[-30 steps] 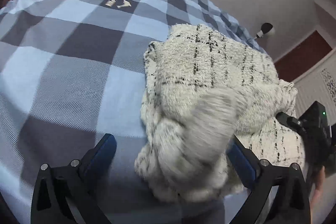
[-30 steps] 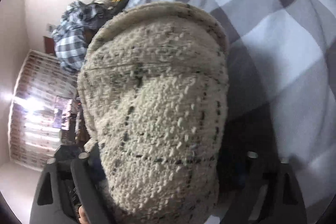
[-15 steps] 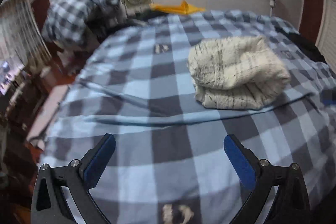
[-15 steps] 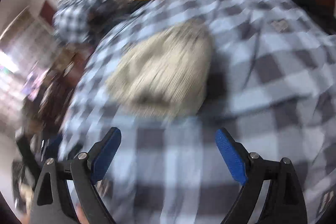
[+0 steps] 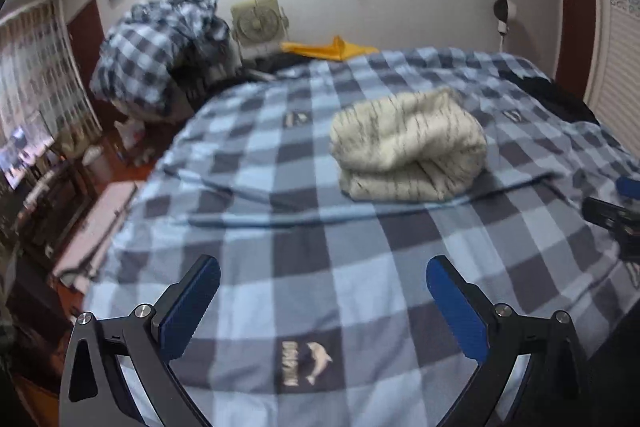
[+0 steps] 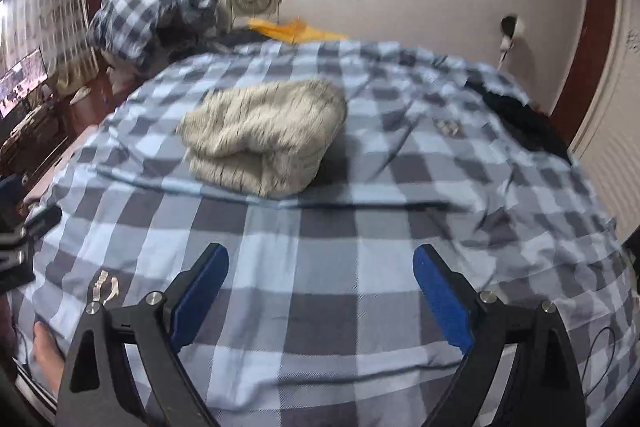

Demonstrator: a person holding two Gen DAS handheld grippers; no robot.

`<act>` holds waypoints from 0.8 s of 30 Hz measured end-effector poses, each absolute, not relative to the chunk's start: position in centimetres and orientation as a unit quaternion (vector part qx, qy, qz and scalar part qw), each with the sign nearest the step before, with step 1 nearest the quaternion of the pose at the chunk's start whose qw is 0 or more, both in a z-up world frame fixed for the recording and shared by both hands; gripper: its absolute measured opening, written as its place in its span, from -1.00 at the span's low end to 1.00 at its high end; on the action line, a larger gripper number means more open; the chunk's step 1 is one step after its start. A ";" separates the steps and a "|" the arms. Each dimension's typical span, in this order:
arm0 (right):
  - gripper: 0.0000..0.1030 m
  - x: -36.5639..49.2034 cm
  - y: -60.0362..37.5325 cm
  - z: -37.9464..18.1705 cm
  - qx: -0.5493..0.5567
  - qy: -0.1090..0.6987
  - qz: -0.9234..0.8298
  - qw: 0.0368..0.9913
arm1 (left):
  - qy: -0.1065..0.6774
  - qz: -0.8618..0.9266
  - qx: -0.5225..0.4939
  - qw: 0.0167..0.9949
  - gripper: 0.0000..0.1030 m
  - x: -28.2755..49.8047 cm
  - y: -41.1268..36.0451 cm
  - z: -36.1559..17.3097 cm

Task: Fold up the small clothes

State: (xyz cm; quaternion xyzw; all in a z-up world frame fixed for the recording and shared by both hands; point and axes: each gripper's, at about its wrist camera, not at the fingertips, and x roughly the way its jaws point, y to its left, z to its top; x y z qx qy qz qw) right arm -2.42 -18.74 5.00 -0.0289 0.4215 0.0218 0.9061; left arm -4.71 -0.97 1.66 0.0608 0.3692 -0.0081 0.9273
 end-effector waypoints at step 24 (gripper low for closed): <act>0.78 -2.2 -17.2 4.0 -0.083 0.434 0.009 0.897 | 0.389 -0.018 0.027 0.921 1.00 -4.3 -0.8 1.4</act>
